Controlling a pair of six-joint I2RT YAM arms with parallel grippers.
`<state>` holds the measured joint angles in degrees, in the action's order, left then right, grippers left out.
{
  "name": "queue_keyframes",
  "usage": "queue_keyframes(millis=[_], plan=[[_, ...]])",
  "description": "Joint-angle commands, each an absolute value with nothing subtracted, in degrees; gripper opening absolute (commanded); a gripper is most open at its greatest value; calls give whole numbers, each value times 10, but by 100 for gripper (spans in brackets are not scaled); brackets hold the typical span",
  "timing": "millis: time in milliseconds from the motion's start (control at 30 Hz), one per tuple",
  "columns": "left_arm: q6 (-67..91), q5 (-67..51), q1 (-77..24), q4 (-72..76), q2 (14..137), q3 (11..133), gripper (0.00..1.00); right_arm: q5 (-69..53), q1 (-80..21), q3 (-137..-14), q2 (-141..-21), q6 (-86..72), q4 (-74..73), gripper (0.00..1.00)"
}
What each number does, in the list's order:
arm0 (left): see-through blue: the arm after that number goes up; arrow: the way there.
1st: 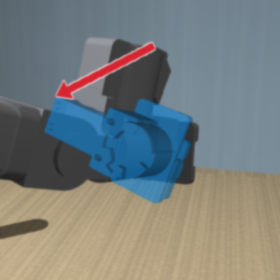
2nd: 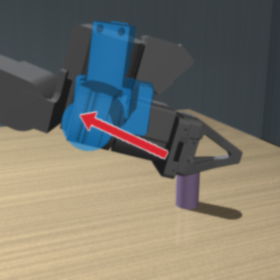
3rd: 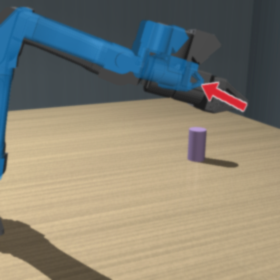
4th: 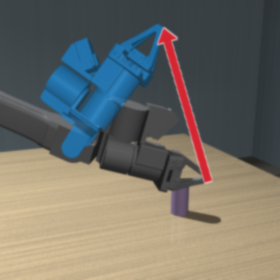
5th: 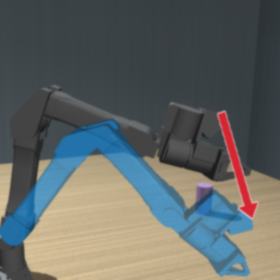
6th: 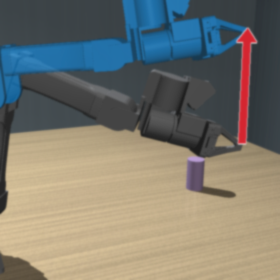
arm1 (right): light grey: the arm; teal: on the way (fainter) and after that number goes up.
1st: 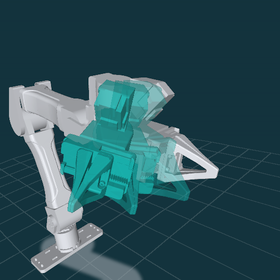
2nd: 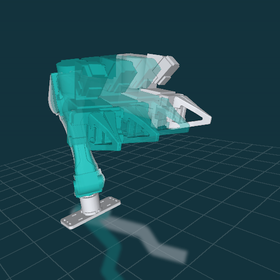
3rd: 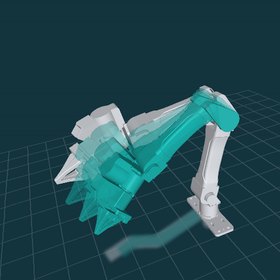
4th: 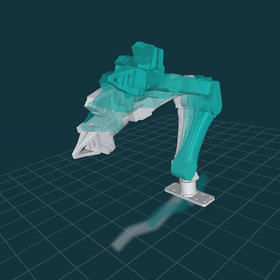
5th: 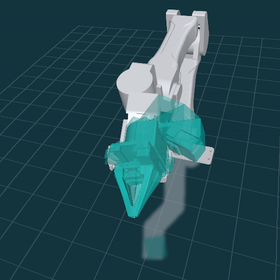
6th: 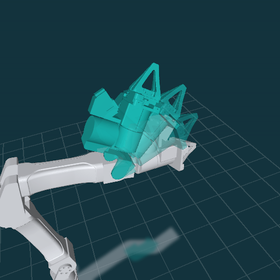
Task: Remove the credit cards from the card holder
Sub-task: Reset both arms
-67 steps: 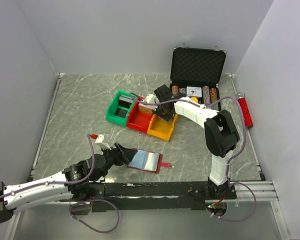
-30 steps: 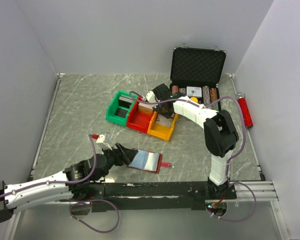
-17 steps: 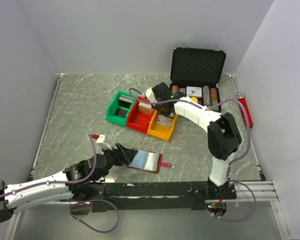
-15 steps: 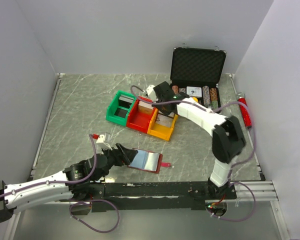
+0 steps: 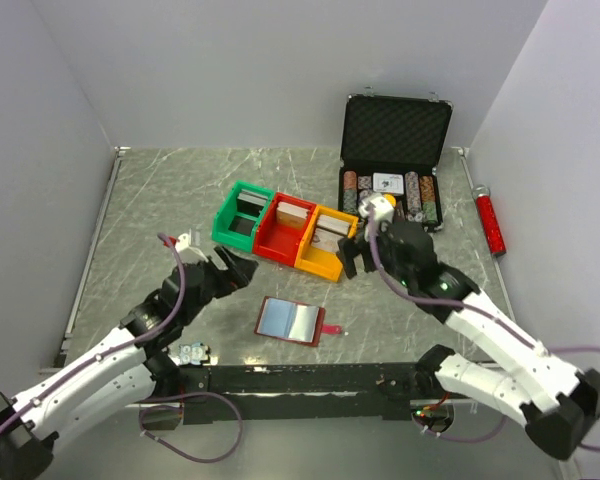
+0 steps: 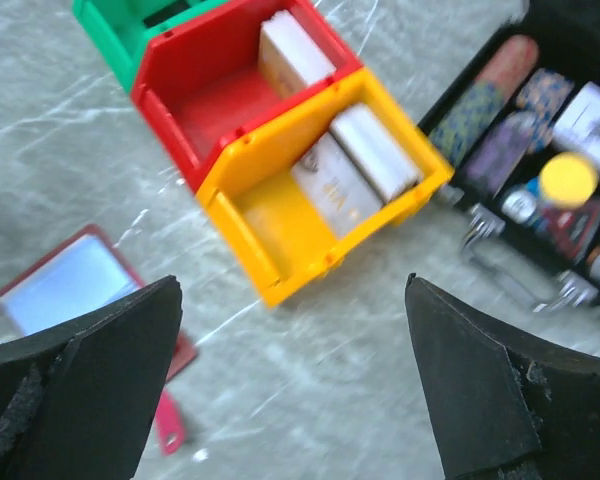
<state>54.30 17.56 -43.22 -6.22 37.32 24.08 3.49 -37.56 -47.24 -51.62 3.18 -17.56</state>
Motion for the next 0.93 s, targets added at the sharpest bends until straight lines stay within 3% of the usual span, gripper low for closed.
queue_keyframes(millis=[0,333,567,767,900], plan=[[539,117,-364,-93,417,309,93,39,-378,-422,-433,-82,-161,100],[616,177,-305,-125,476,363,95,135,-378,-355,-304,-213,-212,100],[614,221,-305,-222,515,431,96,127,-378,-333,-277,-238,-187,100],[584,199,-304,-214,518,418,91,108,-378,-348,-293,-250,-199,100],[578,193,-305,-198,497,404,93,97,-378,-359,-304,-266,-209,100]])
